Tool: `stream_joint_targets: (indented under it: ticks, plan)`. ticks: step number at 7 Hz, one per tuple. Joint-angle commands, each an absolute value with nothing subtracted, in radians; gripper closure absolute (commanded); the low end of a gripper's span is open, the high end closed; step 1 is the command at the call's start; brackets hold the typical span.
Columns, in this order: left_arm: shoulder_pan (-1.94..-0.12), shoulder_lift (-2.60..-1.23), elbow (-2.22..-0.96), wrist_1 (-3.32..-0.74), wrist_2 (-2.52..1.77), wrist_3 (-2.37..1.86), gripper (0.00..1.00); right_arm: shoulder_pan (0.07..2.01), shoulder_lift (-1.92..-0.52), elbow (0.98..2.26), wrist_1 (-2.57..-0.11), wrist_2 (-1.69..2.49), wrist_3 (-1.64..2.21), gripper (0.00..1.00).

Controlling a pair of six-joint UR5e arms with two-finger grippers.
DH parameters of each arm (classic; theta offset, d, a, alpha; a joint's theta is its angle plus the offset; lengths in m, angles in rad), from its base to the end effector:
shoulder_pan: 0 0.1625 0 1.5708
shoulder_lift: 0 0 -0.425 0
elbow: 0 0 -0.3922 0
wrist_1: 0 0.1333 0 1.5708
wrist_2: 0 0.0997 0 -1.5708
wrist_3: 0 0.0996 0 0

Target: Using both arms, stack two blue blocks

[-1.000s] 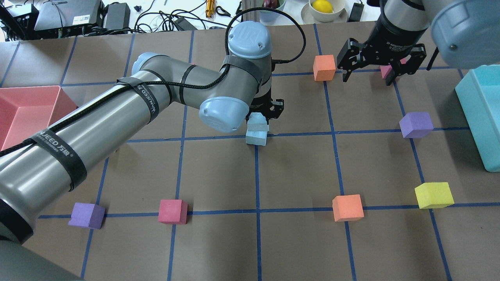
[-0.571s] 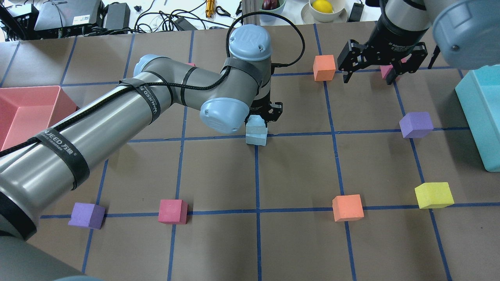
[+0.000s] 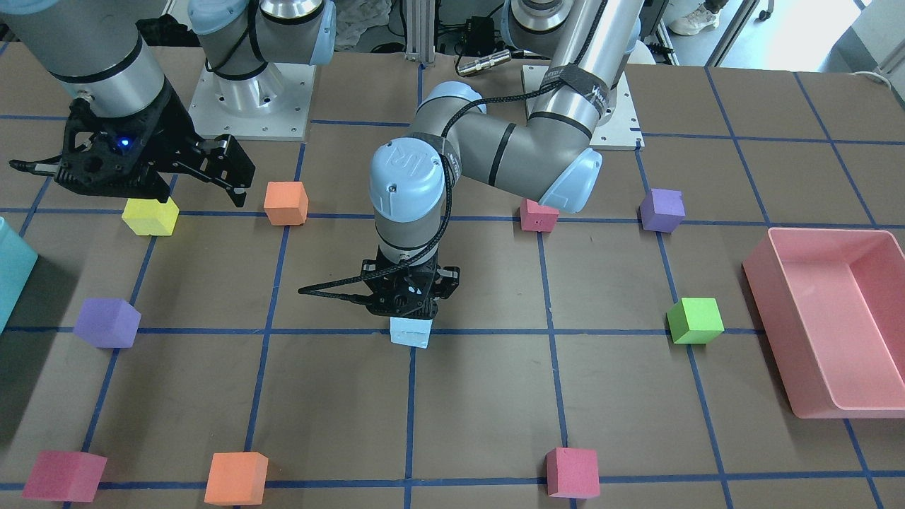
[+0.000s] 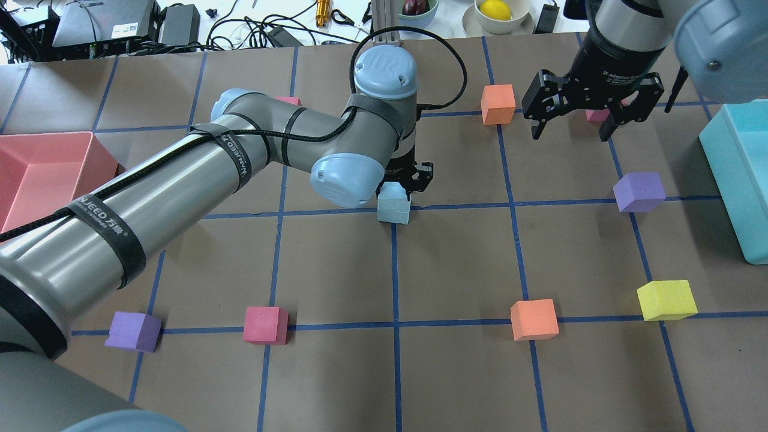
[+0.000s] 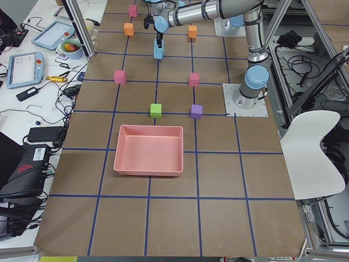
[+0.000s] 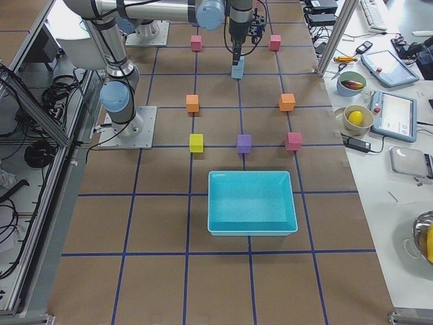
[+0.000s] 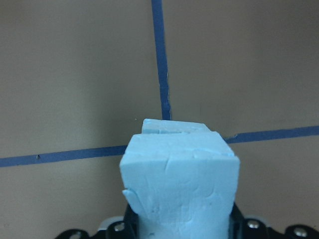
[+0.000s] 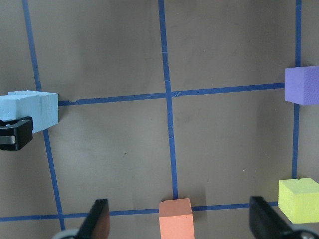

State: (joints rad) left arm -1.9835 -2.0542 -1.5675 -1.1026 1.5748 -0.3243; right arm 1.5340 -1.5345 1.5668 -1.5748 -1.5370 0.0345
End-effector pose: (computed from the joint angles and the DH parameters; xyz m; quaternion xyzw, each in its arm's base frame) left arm -0.3800 -0.5365 0.2569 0.0442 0.9990 0.0048 0.0040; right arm 0.1180 -0.5089 0.4722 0.0359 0.9991 0.0141 0.0169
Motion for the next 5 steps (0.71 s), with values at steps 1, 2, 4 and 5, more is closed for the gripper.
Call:
stream_joint_targets:
  ticks: [1, 2, 4, 5]
  plan:
    - [-1.983, -2.056, -1.568, -1.092, 1.572, -0.333, 0.15, 1.534, -1.534, 1.571, -1.572, -1.539, 0.034, 0.0]
    - [-1.982, -2.051, -1.565, -1.092, 1.563, -0.336, 0.0, 1.534, -1.534, 1.575, -1.572, -1.539, 0.032, 0.0]
    - [-1.974, -2.013, -1.552, -1.106, 1.569, -0.324, 0.0, 1.534, -1.534, 1.578, -1.572, -1.539, 0.032, 0.0]
    - [-1.954, -1.994, -1.555, -1.108, 1.571, -0.322, 0.0, 1.534, -1.534, 1.578, -1.574, -1.54, 0.032, 0.0]
